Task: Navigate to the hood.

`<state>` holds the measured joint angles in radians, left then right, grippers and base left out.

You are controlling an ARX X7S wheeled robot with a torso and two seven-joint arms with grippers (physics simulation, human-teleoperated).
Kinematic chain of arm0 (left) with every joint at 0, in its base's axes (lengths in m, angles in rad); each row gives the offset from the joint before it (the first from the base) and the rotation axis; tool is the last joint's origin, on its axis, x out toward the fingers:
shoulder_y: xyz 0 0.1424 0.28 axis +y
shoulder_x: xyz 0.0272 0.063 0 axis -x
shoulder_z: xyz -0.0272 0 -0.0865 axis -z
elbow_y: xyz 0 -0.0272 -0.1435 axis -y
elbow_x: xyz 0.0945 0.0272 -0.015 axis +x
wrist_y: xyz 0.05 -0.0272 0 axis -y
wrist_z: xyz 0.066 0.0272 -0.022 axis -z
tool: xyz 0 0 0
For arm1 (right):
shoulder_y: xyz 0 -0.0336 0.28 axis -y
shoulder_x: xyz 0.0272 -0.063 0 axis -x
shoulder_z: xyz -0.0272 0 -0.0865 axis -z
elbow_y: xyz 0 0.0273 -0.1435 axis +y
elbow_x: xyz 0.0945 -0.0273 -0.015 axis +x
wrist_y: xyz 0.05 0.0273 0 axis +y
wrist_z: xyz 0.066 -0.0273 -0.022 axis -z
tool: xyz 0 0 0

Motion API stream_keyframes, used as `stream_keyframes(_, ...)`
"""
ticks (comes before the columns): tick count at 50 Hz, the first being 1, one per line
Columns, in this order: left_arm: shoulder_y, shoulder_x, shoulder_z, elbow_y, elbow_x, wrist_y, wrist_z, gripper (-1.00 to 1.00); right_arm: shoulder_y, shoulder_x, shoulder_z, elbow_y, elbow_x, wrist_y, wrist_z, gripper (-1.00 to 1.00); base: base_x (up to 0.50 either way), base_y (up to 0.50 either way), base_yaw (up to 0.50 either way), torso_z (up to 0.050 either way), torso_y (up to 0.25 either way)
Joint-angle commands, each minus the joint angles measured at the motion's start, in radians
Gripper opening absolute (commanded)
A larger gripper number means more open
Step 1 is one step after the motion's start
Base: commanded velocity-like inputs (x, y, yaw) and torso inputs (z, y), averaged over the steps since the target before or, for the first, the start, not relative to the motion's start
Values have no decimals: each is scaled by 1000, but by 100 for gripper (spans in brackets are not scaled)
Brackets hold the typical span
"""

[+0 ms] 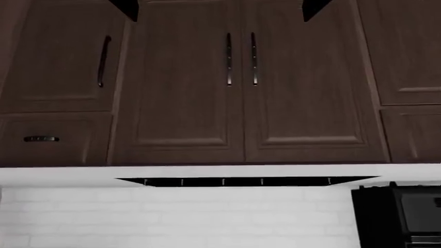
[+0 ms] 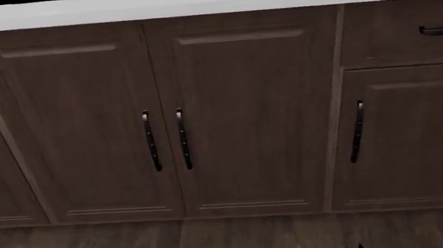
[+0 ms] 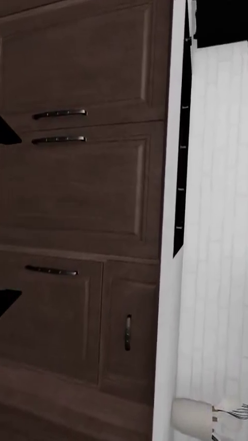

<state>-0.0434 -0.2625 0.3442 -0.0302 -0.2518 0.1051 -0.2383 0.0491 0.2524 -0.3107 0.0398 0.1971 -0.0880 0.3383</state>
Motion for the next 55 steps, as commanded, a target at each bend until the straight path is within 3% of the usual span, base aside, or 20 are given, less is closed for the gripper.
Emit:
stream_keyframes(1, -16, 8, -6, -13, -5, -38, -31, 100, 1, 2, -5, 2, 1, -2, 4, 100, -20, 464, 0, 12, 0)
stream_keyframes(9, 3, -8, 4, -2, -18, 22, 11, 100, 4, 3, -8, 6, 2, -6, 7, 100, -20, 466, 0, 5, 0)
stream_keyframes(34, -6, -8, 10, -5, -27, 5, -3, 100, 5, 11, -18, 7, -2, -6, 19, 100, -30, 381, 0, 49, 7)
stream_keyframes(55, -7, -9, 14, -11, -21, 16, -19, 100, 7, 16, -27, 9, -6, -10, 28, 100, -220, 83, 0, 0, 0)
